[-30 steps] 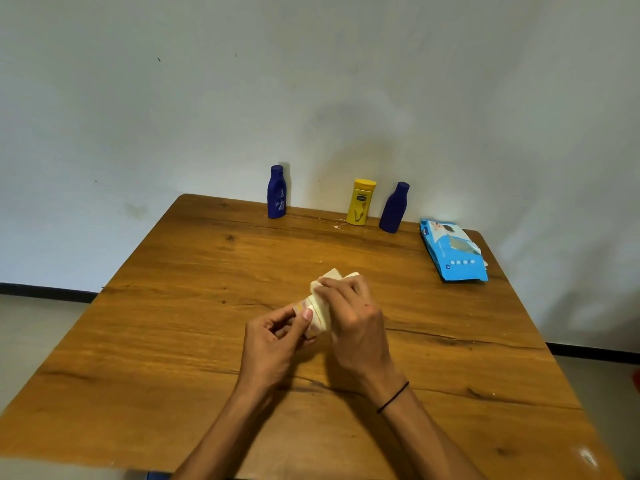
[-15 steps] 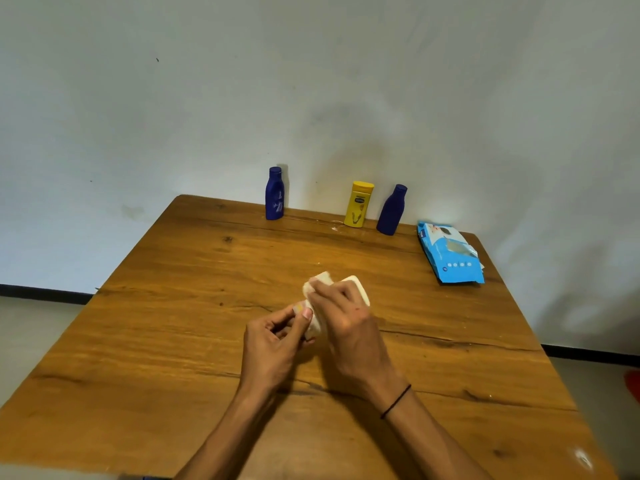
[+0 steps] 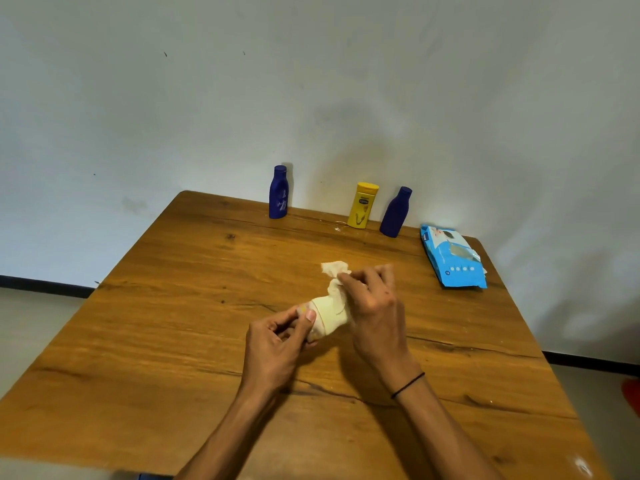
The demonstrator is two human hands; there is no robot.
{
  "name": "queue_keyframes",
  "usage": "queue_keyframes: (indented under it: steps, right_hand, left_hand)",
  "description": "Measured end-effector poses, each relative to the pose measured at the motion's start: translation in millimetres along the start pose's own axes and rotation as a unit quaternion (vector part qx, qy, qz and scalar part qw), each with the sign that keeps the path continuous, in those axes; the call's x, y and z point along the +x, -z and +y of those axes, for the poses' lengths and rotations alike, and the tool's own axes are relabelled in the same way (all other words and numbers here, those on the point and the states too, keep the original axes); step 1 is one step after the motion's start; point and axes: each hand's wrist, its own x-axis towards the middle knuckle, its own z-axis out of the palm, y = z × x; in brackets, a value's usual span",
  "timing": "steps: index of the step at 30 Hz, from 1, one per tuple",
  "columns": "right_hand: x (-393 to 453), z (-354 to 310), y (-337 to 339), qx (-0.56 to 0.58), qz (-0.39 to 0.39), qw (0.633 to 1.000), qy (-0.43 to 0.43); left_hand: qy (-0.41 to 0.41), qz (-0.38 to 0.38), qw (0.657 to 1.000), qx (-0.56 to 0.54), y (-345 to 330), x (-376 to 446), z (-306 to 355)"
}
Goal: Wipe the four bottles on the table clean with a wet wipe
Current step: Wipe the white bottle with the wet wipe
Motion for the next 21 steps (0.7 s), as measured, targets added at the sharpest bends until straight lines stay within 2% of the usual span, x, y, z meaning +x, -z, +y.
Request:
queue_keyframes:
  steps: [3,5,7,9,11,13,15,16,18,21]
  right_hand:
    - [-12.1,-27.5,-2.7,0.036,-0.006,0.999,0.023]
    - [-19.1,-28.5,-2.6,0.014,0.002,0.999,0.035]
    - [-18.1,-15.7,-4.1,-0.016,0.024,0.999,0.015]
    - [-12.3,0.7,-6.6,-0.020,0.034,0.998,-0.041]
    - [-7.1,11.5,-5.8,0.063,0.034,0.989,-0.130]
    - [-3.7,13.6,-0.5,0.204,0.025,0.957,-0.206]
    - [-1.1,6.8,4.9,0.306,-0.010,0.927,-0.217]
    - [-1.3,2.4,5.8,0.324,-0.033,0.923,-0.203]
    - [-4.3,-7.5,3.6,0.274,-0.072,0.943,-0.172]
    - [-6.7,-12.4,0.5,0.084,-0.061,0.978,-0.183]
  left_hand:
    - [-0.011,0.003,1.000,-0.002,-0.7,1.6,-1.1]
    - [-0.017,0.006,1.000,0.007,1.5,1.0,-2.7]
    - [-0.011,0.014,1.000,0.005,4.5,0.4,-2.4]
    - [-0.014,0.019,1.000,0.014,7.5,-0.5,-2.1]
    - [-0.018,0.028,0.999,0.019,10.2,0.0,-3.5]
    - [-0.013,0.034,0.999,0.012,10.3,0.8,-3.7]
    - [-0.010,0.032,0.999,0.010,7.8,0.8,-2.8]
    - [-0.007,0.030,1.000,0.003,5.9,0.4,-2.2]
    - [-0.005,0.023,1.000,-0.007,4.1,0.1,-2.5]
    - [-0.009,0.019,1.000,0.017,3.5,-0.9,-5.6]
